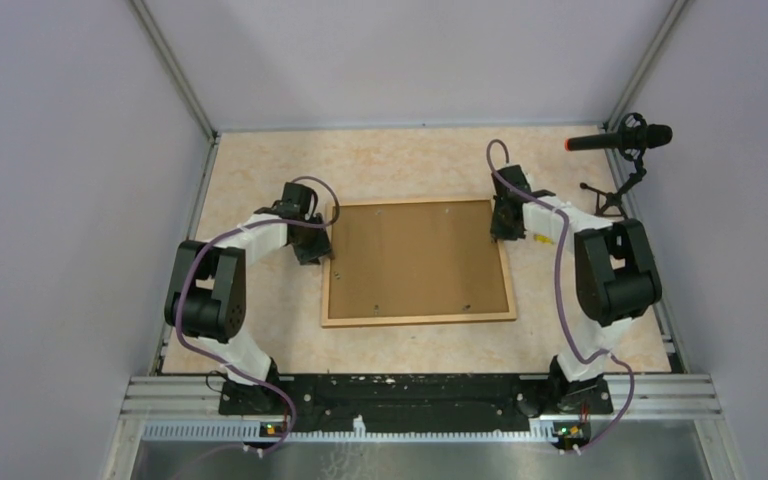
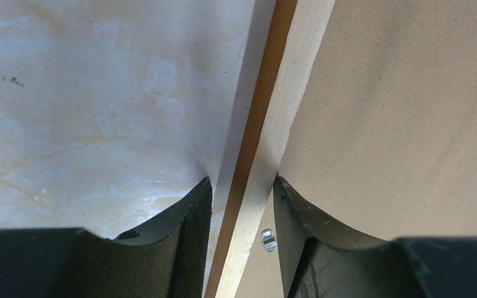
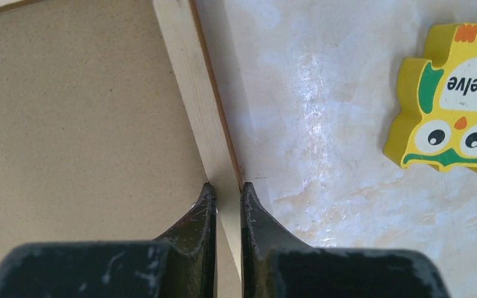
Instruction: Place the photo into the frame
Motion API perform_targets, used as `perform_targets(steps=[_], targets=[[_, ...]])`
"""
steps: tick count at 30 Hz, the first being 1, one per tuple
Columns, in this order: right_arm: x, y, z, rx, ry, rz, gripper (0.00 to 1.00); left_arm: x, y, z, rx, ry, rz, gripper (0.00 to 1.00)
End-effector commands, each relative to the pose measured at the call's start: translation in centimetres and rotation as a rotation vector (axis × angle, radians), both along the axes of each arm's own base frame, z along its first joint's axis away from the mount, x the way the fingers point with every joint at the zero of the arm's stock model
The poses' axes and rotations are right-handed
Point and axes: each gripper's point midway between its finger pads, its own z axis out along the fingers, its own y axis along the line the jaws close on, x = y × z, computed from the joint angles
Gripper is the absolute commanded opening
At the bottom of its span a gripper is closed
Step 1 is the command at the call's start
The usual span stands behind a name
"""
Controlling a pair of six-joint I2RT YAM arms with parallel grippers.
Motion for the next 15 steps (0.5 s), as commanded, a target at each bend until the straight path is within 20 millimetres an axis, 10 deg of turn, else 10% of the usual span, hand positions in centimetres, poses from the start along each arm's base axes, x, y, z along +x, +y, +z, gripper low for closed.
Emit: perform_targets(steps=[1,10,15], targets=[[-0.1,1.9,-2.6,0.119,0.07,-0.209,0.0,-1.7,0.4,-2.3,0.021,0.089,0.019,0.47],[0.0,1.0,-0.8,0.122,-0.025,-0.513,0.0,-2.6,0.2,-2.6,-0.003,0.109,0.037,0.49],[2.1,1.9,1.3,0.085,-0.063,-0.325,0.03,-2.2,0.3,-2.3,-0.014,0.091,0.034,0.5]])
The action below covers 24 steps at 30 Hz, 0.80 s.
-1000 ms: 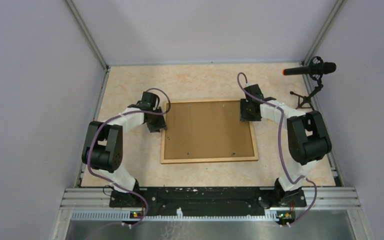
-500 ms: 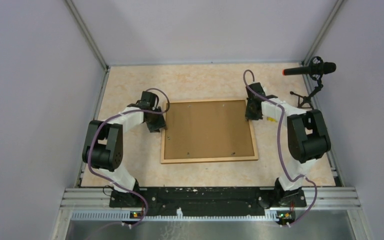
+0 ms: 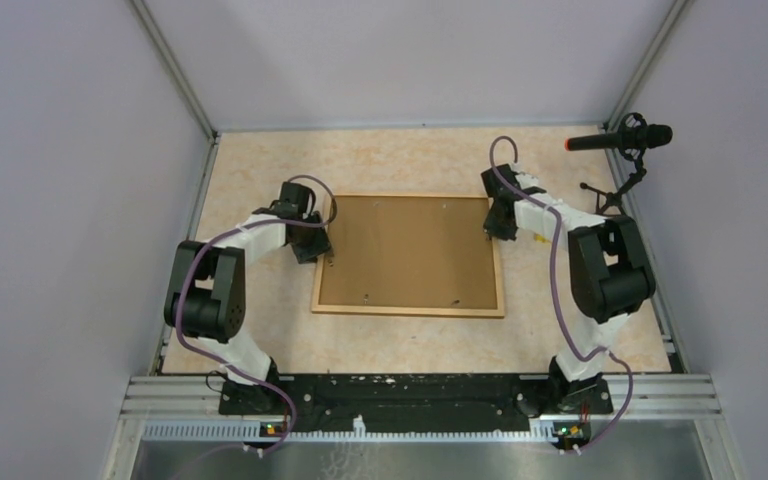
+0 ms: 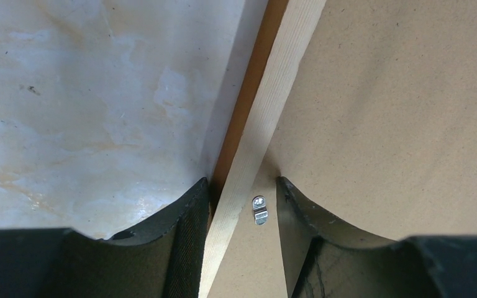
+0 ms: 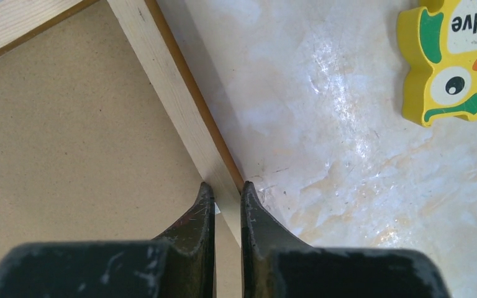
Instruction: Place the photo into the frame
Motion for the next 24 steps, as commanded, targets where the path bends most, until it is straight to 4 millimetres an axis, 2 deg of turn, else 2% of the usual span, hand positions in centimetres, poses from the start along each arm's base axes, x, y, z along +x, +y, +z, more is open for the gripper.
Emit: perform_targets(steps=[1,2,6,8,10,12,14,18,21,24], targets=[[2.0,0.8,1.6,0.005,-0.045,-0.001,0.08,-2.7,0.1,-2.2,-0.008,0.103,-0.001,0.5],[2.2,1.0,2.3,-0.001,-0.059,0.042,0.18,-2.6,0.2,-2.2,-0.011,0.101,0.0,0.5],[1.9,3.8,3.4,0.126,-0.16,0.261,0.81,-2.8,0.1,-2.1,-0.028,0.099,-0.001,0.5],[1.5,5.2,3.3,0.202,-0.197,0.343,0.97,-3.2,-0.4,-2.0,-0.057,0.102,-0.003,0.52],[1.9,6.7,3.0,0.243,-0.181,0.422,0.99,-3.9,-0.9,-2.1,-0.091,0.12,-0.007,0.56],[2.5,7.9,1.7,0.271,-0.139,0.482,0.99,-5.5,-1.7,-2.3,-0.144,0.153,-0.019,0.59],[3.5,9.3,1.4,0.301,-0.131,0.533,0.99,-7.2,-2.4,-2.2,-0.179,0.168,-0.03,0.63],[7.0,11.4,2.5,0.3,-0.2,0.592,0.99,-10.7,-3.7,-1.2,-0.235,0.169,-0.052,0.72],[9.8,12.6,3.2,0.301,-0.223,0.627,0.99,-13.3,-5.6,-0.1,-0.293,0.167,-0.09,0.75],[11.8,13.4,4.1,0.281,-0.197,0.655,0.99,-15.8,-7.7,1.6,-0.352,0.16,-0.174,0.85]])
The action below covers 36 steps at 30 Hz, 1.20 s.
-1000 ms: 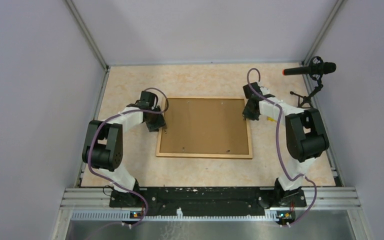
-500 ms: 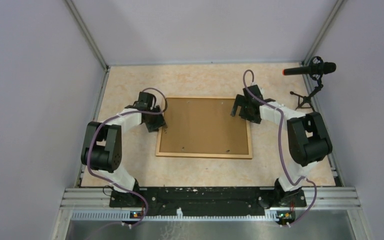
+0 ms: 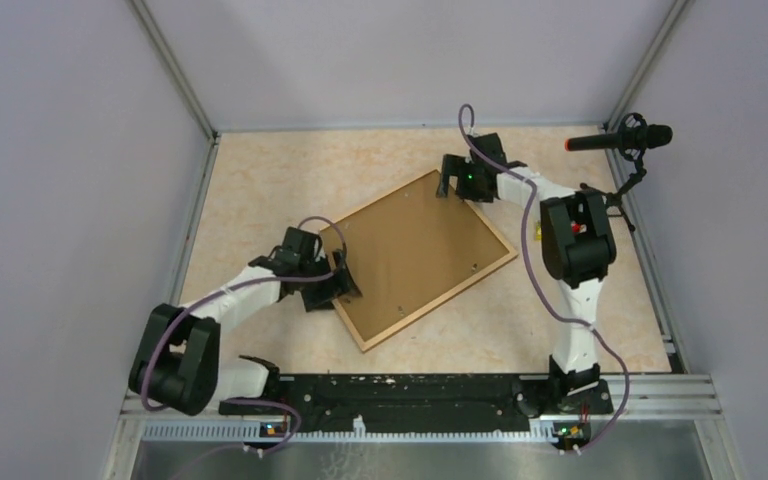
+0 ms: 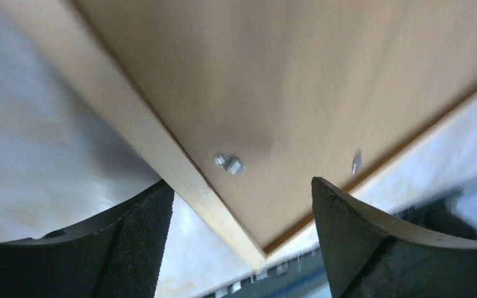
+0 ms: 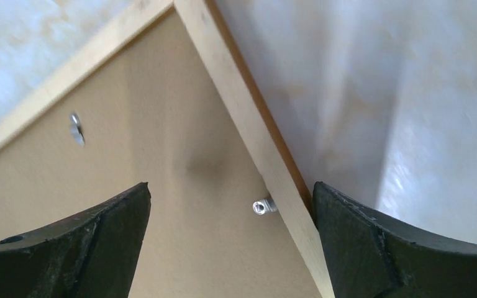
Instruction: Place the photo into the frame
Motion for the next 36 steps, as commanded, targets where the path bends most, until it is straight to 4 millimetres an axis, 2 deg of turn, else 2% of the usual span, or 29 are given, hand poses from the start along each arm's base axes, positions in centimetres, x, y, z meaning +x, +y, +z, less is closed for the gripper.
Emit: perform_targets(steps=[1,3,4,6,9,10,12,14,16,19,20,21,24,26,30,32,36], targets=[[2.4,4.1,3.7,0.031,-0.028,0.124,0.99,-6.5,-3.8,1.4,-0.14,0.119,-0.133,0.88],[2.8,2.1,5.6,-0.067,-0.029,0.027,0.99,-6.5,-3.6,3.2,-0.133,0.041,-0.165,0.9],[2.5,0.7,6.8,-0.118,-0.021,-0.035,0.99,-5.9,-2.7,4.1,-0.086,-0.009,-0.143,0.91],[1.2,-2.2,8.8,-0.207,-0.005,-0.159,0.99,-3.6,-0.8,6.8,0.01,-0.182,-0.085,0.98],[-1.9,-5.4,10.6,-0.278,0.018,-0.289,0.99,0.8,1.0,11.9,0.073,-0.471,0.038,0.99],[-3.6,-5.9,10.6,-0.263,0.024,-0.31,0.99,2.2,1.3,13.4,0.084,-0.547,0.07,0.99],[-6.3,-5.7,10.2,-0.176,0.028,-0.324,0.99,5.2,1.4,15.8,0.091,-0.66,0.135,0.99],[-9.2,-6.6,9.7,-0.088,0.027,-0.45,0.99,8.1,1.4,16.7,0.135,-0.722,0.159,0.99],[-11.8,-6.4,9.1,0.03,0.052,-0.512,0.99,11.2,1.2,16.9,0.208,-0.727,0.16,0.99],[-14.3,-5.0,8.1,0.217,0.064,-0.546,0.99,16.0,0.4,16.3,0.269,-0.651,0.153,0.99],[-14.7,-4.6,7.8,0.265,0.056,-0.545,0.99,17.8,-0.1,14.6,0.289,-0.601,0.136,0.99],[-14.9,-4.5,7.4,0.288,0.05,-0.544,0.99,19.4,-0.5,14.2,0.294,-0.582,0.122,0.99],[-15.4,-5.5,5.6,0.225,0.078,-0.579,0.99,23.5,-1.7,11.9,0.318,-0.525,0.057,0.99],[-15.6,-6.1,4.4,0.169,0.1,-0.591,0.99,25.2,-1.9,9.3,0.323,-0.45,0.017,0.99],[-15.5,-6.2,2.3,0.126,0.135,-0.592,0.94,26.0,-3.6,6.6,0.181,-0.399,-0.147,0.99],[-15.4,-5.9,1.3,0.127,0.159,-0.586,0.86,25.4,-4.4,5.4,0.124,-0.382,-0.207,0.99],[-15.1,-5.4,-0.2,0.134,0.187,-0.587,0.78,23.2,-4.2,2.4,0.088,-0.271,-0.235,0.98]])
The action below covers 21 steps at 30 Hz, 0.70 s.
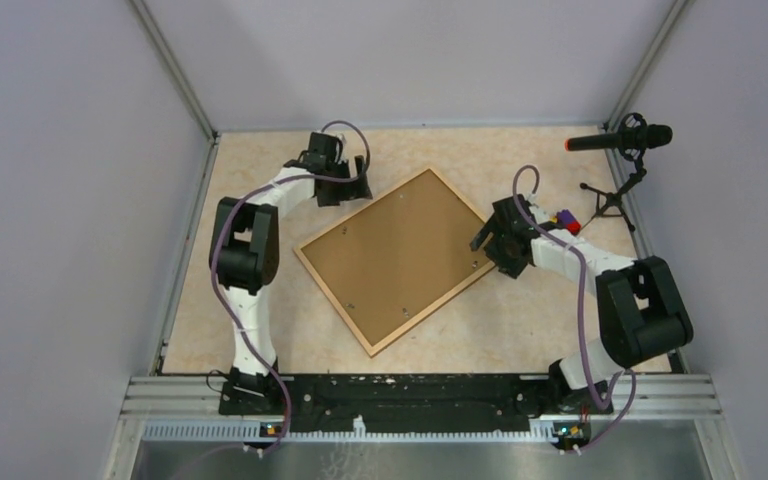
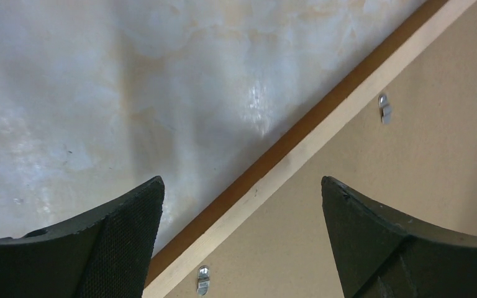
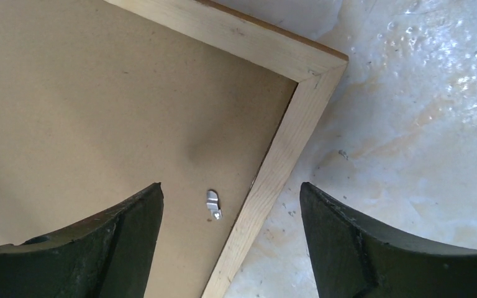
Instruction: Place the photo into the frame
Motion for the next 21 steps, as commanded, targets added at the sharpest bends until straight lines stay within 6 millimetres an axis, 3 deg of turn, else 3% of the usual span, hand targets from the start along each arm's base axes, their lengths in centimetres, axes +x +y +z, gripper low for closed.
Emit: perform_targets(steps=[1,6,12,17,18,20,21], targets=[[1.7,0.9,-0.5,0.032,-0.031,-0.01,0.75,-2.6,-1.4,-1.0,-0.074,0.057,-0.124,0.98],[3.1,0.8,-0.8,-0.016,-0.038,0.023,0.61,-6.8,-0.9,-2.9,-0.109,0.162,-0.101,0.97],[6.0,1.6,0.5,-0.124,-0.074,0.244,0.57,-12.8,-1.7,-2.1,-0.248,0.239,-0.095,0.89],[6.9,2.6,0.8,-0.169,-0.021,0.423,0.5,-17.1,-1.6,-2.3,-0.265,0.282,-0.11,0.83],[6.9,2.4,0.9,-0.184,-0.009,0.422,0.56,-17.7,-1.3,-2.6,-0.263,0.287,-0.105,0.82],[6.8,1.7,1.3,-0.214,0.005,0.413,0.81,-18.8,-0.9,-2.8,-0.26,0.29,-0.089,0.79],[6.5,1.5,1.3,-0.223,0.011,0.417,0.87,-19.6,-0.7,-3.2,-0.261,0.301,-0.078,0.78]])
